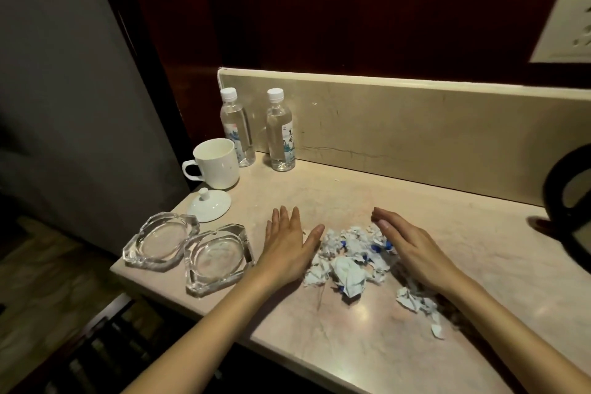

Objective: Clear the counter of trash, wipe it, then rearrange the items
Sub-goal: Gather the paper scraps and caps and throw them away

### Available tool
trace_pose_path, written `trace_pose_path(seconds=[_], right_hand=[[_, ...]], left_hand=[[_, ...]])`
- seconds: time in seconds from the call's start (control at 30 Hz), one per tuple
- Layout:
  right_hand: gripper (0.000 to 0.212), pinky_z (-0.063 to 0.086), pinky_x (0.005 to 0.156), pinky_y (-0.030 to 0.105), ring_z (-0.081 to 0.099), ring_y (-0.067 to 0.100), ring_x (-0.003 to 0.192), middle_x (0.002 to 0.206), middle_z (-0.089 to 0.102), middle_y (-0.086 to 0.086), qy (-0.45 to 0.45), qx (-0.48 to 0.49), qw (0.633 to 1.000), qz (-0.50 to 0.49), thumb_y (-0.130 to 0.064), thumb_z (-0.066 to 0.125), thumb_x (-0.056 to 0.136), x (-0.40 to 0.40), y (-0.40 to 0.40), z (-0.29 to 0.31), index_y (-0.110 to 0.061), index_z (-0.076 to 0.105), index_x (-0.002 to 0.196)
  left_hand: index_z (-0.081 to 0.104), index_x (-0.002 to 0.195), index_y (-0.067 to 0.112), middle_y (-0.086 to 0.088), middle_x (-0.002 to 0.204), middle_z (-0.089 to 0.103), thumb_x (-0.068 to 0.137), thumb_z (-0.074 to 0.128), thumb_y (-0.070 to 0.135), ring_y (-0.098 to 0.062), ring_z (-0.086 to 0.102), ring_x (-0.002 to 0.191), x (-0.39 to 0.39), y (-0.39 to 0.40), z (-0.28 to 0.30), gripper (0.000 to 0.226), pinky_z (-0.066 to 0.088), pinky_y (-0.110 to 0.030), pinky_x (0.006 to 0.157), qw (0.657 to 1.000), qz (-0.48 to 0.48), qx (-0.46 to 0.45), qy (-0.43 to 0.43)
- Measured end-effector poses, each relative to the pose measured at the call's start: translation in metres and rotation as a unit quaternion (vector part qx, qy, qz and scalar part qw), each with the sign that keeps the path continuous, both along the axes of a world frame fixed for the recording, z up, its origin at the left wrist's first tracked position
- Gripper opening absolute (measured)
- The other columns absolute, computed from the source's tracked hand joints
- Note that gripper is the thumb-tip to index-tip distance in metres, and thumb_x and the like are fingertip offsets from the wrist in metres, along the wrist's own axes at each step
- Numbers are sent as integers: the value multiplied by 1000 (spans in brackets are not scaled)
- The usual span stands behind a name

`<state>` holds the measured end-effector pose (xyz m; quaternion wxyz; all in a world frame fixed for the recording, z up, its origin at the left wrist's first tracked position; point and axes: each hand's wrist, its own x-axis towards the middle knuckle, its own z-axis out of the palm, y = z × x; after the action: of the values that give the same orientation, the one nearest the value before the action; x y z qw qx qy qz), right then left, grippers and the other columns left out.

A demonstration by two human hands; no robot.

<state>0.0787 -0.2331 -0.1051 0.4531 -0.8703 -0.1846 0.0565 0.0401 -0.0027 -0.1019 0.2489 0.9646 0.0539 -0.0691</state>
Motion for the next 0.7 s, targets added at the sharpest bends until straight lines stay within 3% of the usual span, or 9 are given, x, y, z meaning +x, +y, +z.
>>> trace_pose_path(seconds=[0.13,0.23,0.37,0.4,0.47,0.53,0.6,0.7], right_hand=[[64,35,103,24,49,9,125,139,51,-6,8,20,1000,-6,-55,28,88,-3,2,3,-24,41,142],[63,34,104,24,47,7,126,136,53,-8,21,29,999,-4,-55,24,88,-6,2,5,-26,40,141],[61,34,109,28,47,6,127,137,53,-8,41,60,997,1,-60,21,91,-9,1,6,-29,43,139],[59,35,108,26,47,6,126,137,53,-8,43,67,997,1,-60,21,92,-10,0,6,-31,45,137],[53,38,98,11,48,-2,122,135,53,-11,62,78,995,2,-58,21,92,-12,-3,10,-34,45,133],[52,40,99,10,49,-5,121,135,53,-12,75,103,992,0,-58,24,93,-14,-10,16,-33,44,133],[54,39,109,27,51,-1,123,137,52,-10,70,108,992,-13,-57,34,91,-14,-23,21,-29,44,135],[69,32,112,26,43,0,131,146,42,-13,82,53,995,-1,-64,53,81,-21,-50,29,-30,37,139]], left_hand=[[6,153,16,-2,161,2,97,19,56,-13,-3,148,-4,-18,-2,71,-3,-27,117,995,-72,-53,-35],[21,151,20,1,158,22,98,26,52,-11,18,145,-6,-34,0,62,15,-28,118,982,-113,-136,-60],[41,141,26,11,141,46,100,31,44,4,41,126,-7,-49,5,46,28,-3,98,957,-128,-253,-63],[45,137,29,13,136,49,99,32,44,7,44,120,-6,-51,7,42,29,-1,95,951,-125,-278,-59],[50,131,30,13,134,53,97,31,54,6,48,119,-3,-47,11,45,33,-9,101,942,-116,-311,-54],[54,128,26,9,130,58,93,33,57,-2,54,119,2,-35,15,51,40,-27,106,942,-114,-310,-63],[56,125,24,7,127,60,94,42,52,-3,59,114,5,-19,20,44,45,-34,104,942,-124,-306,-65],[53,126,27,11,131,55,87,61,44,9,52,115,4,6,35,43,42,-13,98,956,-179,-230,-42]])
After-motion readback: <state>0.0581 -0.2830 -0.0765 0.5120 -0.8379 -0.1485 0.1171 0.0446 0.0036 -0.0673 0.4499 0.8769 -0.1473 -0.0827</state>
